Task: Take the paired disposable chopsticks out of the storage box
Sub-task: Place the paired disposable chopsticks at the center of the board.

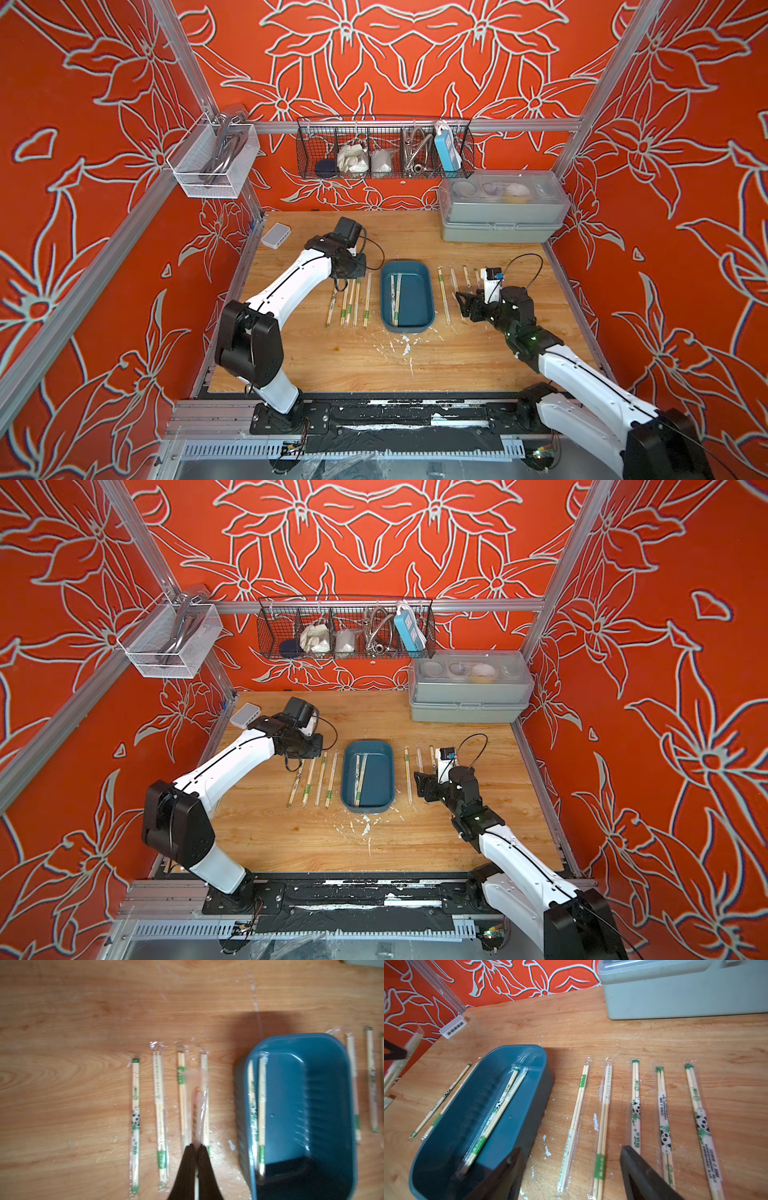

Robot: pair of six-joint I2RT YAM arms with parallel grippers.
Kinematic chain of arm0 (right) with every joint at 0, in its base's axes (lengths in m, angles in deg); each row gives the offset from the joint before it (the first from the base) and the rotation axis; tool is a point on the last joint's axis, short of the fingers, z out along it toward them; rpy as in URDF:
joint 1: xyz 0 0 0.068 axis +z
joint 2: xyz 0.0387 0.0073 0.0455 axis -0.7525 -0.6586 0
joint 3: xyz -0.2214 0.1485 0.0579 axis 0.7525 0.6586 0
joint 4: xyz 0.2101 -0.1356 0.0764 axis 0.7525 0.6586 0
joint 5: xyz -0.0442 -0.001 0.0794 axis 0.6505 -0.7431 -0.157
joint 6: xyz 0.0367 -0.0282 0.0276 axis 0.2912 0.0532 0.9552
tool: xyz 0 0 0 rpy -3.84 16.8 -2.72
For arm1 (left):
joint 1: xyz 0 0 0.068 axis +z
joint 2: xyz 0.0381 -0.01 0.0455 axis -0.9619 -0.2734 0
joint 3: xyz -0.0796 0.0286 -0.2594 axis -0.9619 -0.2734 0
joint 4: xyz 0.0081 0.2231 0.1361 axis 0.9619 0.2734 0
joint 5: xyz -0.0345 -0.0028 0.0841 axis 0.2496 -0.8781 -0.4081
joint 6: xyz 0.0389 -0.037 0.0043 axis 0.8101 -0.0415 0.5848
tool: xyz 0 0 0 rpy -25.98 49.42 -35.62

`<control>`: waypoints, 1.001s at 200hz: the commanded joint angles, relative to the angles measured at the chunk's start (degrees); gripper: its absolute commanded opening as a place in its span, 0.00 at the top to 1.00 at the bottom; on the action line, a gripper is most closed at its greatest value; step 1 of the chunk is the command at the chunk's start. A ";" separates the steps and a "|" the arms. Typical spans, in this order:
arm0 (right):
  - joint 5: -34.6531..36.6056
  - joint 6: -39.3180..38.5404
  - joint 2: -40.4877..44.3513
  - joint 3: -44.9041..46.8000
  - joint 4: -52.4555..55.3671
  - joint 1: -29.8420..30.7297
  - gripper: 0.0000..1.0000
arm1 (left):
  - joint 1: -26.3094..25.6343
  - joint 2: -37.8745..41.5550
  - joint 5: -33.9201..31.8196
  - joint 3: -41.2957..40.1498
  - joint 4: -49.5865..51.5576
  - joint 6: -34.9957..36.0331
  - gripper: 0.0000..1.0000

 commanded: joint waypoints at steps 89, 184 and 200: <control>-2.66 -1.07 -2.31 0.71 -4.28 1.59 0.22 | 14.07 -7.84 -0.79 -5.39 -9.54 11.45 1.00; -1.78 -1.16 -2.18 0.94 -4.75 1.97 0.22 | 14.33 -14.47 -4.24 -3.45 -8.81 11.30 1.00; -1.95 -1.16 -2.44 0.78 -4.71 1.96 0.22 | 14.31 -14.78 -4.74 -3.21 -8.80 11.06 1.00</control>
